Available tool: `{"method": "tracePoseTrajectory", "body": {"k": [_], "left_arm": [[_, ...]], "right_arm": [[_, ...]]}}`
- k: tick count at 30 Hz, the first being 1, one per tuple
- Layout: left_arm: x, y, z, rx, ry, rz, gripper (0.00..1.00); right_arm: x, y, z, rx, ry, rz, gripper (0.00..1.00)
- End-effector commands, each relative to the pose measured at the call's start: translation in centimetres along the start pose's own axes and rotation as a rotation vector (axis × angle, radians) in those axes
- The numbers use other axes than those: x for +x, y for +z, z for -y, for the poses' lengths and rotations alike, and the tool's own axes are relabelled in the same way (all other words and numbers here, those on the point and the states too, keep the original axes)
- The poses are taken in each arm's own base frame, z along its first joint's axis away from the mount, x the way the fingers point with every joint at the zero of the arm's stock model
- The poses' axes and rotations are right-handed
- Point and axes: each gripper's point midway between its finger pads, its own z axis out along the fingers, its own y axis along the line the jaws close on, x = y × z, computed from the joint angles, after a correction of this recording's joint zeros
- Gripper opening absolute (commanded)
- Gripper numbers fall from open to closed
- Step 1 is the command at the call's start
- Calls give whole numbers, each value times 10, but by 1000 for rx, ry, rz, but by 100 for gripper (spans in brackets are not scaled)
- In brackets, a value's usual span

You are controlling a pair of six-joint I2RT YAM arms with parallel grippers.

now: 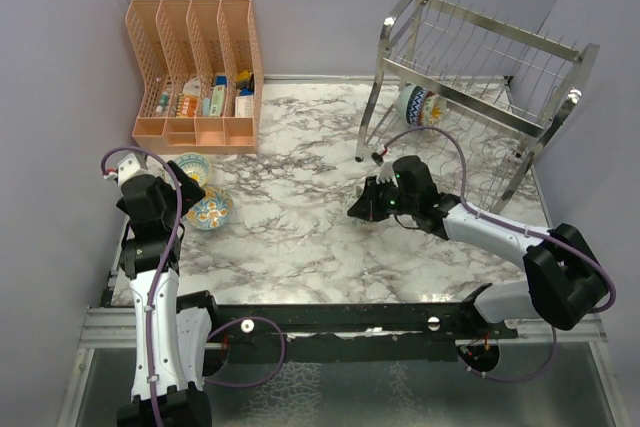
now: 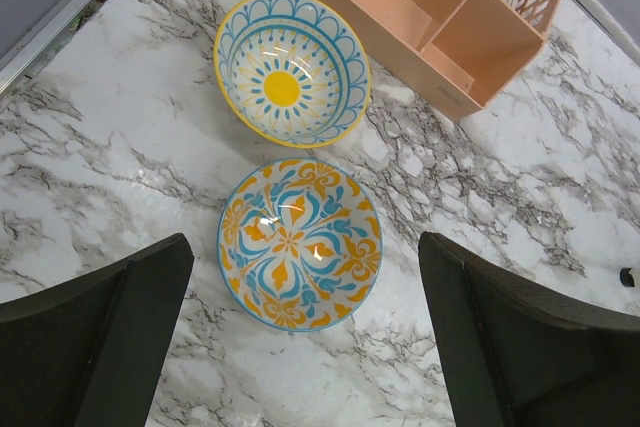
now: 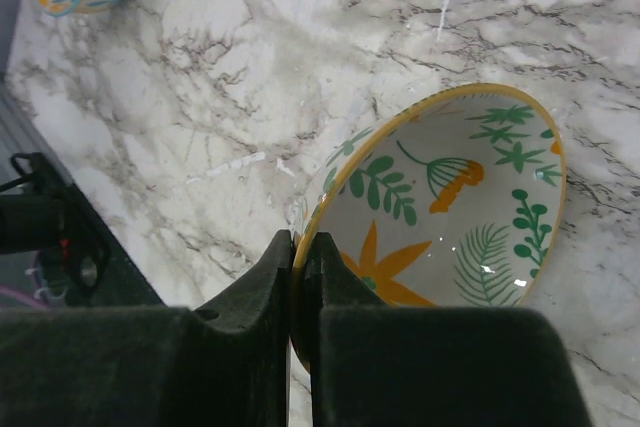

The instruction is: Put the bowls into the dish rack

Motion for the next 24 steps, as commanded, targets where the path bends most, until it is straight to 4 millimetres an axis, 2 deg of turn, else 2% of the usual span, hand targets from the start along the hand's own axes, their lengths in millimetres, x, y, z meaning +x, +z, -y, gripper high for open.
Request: {"method": "tracePoseTrajectory", "body": {"k": [1, 12, 20, 24], "left_arm": [[-3, 1, 4, 26, 5, 17, 99], [-4, 0, 4, 29, 5, 23, 99], [-5, -2, 4, 31, 4, 30, 99], [-6, -2, 4, 31, 4, 32, 99]], "right_arm": [[-43, -22, -41, -273, 62, 124, 1], [-90, -45, -21, -332, 203, 269, 1], [-131, -57, -14, -406, 292, 358, 1], [-142, -62, -12, -456, 328, 390, 1]]}}
